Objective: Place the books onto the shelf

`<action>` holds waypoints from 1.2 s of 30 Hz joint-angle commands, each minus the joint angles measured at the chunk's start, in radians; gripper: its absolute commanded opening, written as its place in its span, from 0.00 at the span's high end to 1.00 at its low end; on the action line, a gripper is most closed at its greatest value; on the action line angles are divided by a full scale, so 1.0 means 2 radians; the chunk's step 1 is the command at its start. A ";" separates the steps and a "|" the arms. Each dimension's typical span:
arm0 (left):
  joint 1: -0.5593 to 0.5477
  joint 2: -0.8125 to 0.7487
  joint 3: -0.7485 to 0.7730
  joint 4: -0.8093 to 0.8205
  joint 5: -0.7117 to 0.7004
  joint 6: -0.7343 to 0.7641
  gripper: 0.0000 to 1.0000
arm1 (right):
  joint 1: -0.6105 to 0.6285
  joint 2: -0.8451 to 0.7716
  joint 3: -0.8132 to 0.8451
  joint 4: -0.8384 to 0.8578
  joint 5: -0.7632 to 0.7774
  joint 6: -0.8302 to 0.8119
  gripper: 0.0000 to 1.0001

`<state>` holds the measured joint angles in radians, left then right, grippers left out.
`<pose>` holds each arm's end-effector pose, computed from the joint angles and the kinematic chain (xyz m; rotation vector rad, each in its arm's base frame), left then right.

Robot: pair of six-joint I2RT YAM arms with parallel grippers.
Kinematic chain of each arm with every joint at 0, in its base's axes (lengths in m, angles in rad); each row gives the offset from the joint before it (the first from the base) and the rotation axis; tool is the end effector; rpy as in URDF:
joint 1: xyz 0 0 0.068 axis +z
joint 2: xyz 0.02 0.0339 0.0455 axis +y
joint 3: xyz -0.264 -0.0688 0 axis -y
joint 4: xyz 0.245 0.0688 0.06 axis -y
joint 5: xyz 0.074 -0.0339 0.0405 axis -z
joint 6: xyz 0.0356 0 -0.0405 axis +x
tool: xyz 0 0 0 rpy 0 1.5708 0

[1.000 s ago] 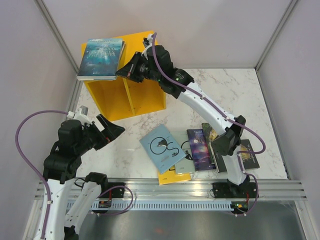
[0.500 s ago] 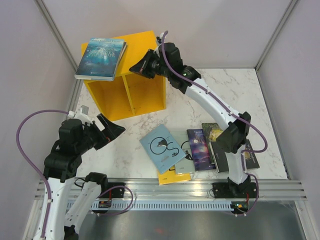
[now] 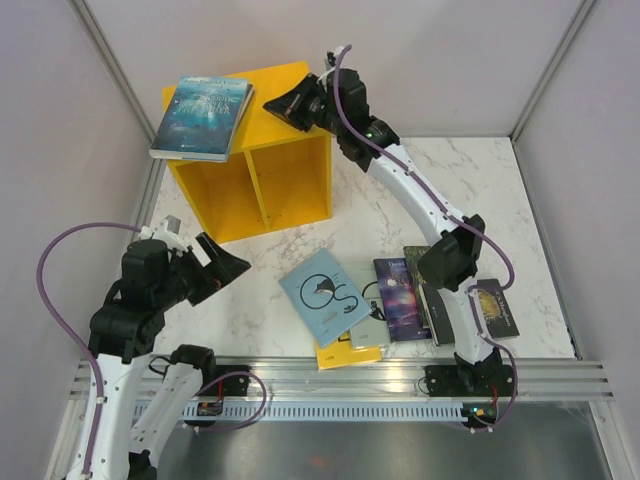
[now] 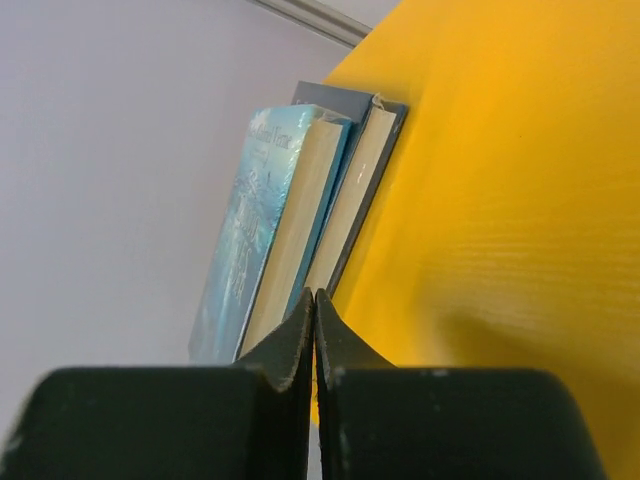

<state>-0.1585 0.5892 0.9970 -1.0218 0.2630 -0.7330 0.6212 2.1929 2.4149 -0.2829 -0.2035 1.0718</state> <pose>0.0876 -0.0234 0.3500 -0.4932 2.2182 -0.7774 0.4091 0.3017 0.4339 0.2382 1.8291 1.4181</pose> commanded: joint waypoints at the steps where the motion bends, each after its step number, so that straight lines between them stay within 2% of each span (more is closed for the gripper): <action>1: 0.001 -0.001 0.000 -0.011 0.003 0.017 0.06 | 0.008 0.053 0.051 0.030 0.019 0.028 1.00; 11: 0.001 0.004 0.015 -0.029 0.003 0.016 0.06 | 0.053 0.144 0.128 0.085 0.114 0.045 1.00; 13: 0.001 0.005 0.015 -0.029 0.003 0.016 0.06 | 0.065 0.152 0.126 0.106 0.124 0.042 0.96; 14: 0.001 0.008 0.018 -0.029 0.003 0.016 0.06 | 0.068 0.153 0.123 0.114 0.129 0.027 0.93; 17: 0.001 0.029 0.038 -0.029 0.003 0.016 0.06 | 0.068 0.138 0.097 0.158 0.131 -0.010 0.61; 18: 0.001 0.042 0.044 -0.029 0.003 0.016 0.06 | 0.066 0.117 0.085 0.165 0.142 -0.016 0.39; 21: 0.001 0.063 0.067 -0.021 0.005 0.016 0.06 | 0.035 0.072 0.038 0.186 0.149 -0.025 0.19; 22: 0.001 0.076 0.087 -0.019 0.005 0.065 0.06 | 0.028 0.060 0.026 0.186 0.148 -0.028 0.17; 24: 0.001 0.090 0.107 -0.015 0.005 0.072 0.06 | 0.006 0.023 0.009 0.186 0.137 -0.040 0.12; 29: 0.001 0.138 0.164 -0.009 0.020 0.089 0.06 | -0.028 -0.084 -0.104 0.184 0.122 -0.068 0.02; 31: 0.001 0.151 0.179 0.003 0.037 0.092 0.06 | -0.042 -0.141 -0.154 0.177 0.113 -0.088 0.02; 36: -0.004 0.188 0.167 0.042 0.076 0.090 0.08 | -0.056 -0.268 -0.228 0.072 0.113 -0.178 0.02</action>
<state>-0.1589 0.9234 1.3251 -1.0065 0.3374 -0.6010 0.4885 1.8393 2.0064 -0.0402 0.0494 0.8654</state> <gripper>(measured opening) 0.925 0.980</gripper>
